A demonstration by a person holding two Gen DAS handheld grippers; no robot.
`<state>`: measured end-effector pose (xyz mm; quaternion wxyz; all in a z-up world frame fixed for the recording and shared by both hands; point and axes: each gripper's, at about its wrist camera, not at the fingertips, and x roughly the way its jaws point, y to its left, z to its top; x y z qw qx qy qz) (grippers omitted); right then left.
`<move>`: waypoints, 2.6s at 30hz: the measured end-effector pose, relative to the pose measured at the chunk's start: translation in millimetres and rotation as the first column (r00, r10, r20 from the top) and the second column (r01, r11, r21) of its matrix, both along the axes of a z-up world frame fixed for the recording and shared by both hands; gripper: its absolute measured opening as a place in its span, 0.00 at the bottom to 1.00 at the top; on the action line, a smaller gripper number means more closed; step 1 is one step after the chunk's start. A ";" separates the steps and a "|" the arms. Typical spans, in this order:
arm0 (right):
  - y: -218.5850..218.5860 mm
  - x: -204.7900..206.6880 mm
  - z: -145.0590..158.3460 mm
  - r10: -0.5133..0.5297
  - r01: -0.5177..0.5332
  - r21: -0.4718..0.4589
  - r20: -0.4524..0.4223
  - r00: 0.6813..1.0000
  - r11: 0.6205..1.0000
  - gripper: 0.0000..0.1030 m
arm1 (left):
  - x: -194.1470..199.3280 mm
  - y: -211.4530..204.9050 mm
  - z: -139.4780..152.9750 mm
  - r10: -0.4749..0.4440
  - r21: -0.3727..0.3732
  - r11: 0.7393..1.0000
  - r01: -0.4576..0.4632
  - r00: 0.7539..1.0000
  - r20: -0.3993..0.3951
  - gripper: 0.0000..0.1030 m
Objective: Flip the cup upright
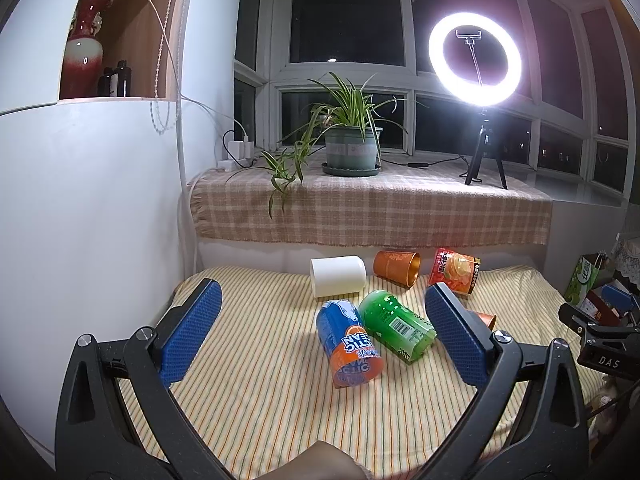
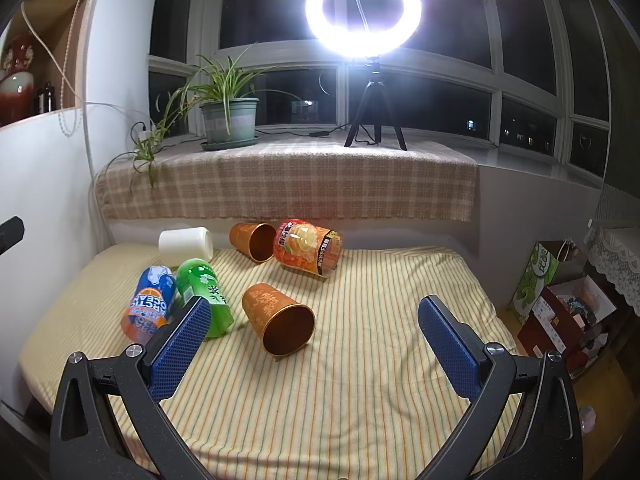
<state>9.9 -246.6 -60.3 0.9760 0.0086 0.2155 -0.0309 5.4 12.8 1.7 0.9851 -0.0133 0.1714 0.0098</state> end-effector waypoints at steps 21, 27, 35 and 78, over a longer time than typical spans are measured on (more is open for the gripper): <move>4.6 2.2 -1.3 0.010 -0.010 -0.015 -0.007 1.000 1.000 0.99 | 1.3 -1.4 -1.2 -0.005 0.004 1.000 0.005 1.000 -0.009 1.00; 6.0 3.8 -1.6 0.014 -0.014 -0.015 -0.008 1.000 1.000 0.99 | 2.6 -2.2 -3.0 -0.007 0.005 1.000 0.007 1.000 -0.010 1.00; 13.9 14.9 -2.8 0.041 -0.042 -0.025 -0.017 0.999 0.999 0.99 | 9.1 3.9 -11.6 -0.001 0.004 1.000 0.001 1.000 -0.022 1.00; 201.0 290.3 -53.8 0.651 -0.840 -0.360 -0.532 0.542 0.405 0.99 | 53.1 113.0 -72.6 0.223 -0.005 0.974 -0.229 0.955 -0.197 1.00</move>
